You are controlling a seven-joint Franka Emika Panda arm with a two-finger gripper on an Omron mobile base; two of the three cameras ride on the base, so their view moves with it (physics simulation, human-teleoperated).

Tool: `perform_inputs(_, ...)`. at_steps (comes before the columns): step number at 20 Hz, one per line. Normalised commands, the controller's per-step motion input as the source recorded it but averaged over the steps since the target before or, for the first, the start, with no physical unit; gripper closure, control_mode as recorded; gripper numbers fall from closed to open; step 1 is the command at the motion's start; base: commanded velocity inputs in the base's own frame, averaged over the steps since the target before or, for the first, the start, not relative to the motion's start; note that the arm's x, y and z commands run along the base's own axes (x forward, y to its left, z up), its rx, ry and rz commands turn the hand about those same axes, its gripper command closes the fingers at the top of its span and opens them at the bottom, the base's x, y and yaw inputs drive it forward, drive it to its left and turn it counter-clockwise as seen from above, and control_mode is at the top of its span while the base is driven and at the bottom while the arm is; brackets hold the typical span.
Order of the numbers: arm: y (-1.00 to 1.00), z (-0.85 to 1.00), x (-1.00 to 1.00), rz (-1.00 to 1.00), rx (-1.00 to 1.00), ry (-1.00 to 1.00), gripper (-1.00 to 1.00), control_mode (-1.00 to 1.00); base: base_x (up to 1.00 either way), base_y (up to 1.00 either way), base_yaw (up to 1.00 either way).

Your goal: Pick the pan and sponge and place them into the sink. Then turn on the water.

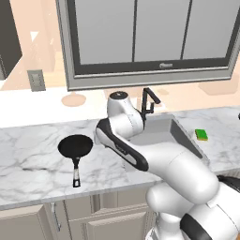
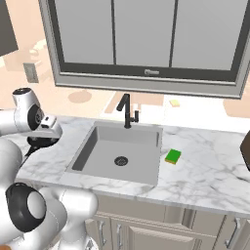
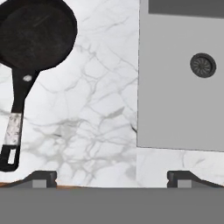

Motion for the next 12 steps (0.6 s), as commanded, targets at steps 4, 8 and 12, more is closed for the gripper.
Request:
perform_inputs(4, 0.28, -0.19, 0.0, 0.0, 0.0, 0.0, -1.0, -1.0, 0.0, 0.0, 0.0)
perform_inputs(8, 0.3, -0.22, 0.0, 0.0, 0.0, 0.0, -1.0, -1.0, 0.0, 0.0, 0.0)
perform_inputs(12, 0.28, -0.22, 0.0, 0.0, 0.01, 0.0, -1.0, -1.0, 0.0, 0.0, 0.0)
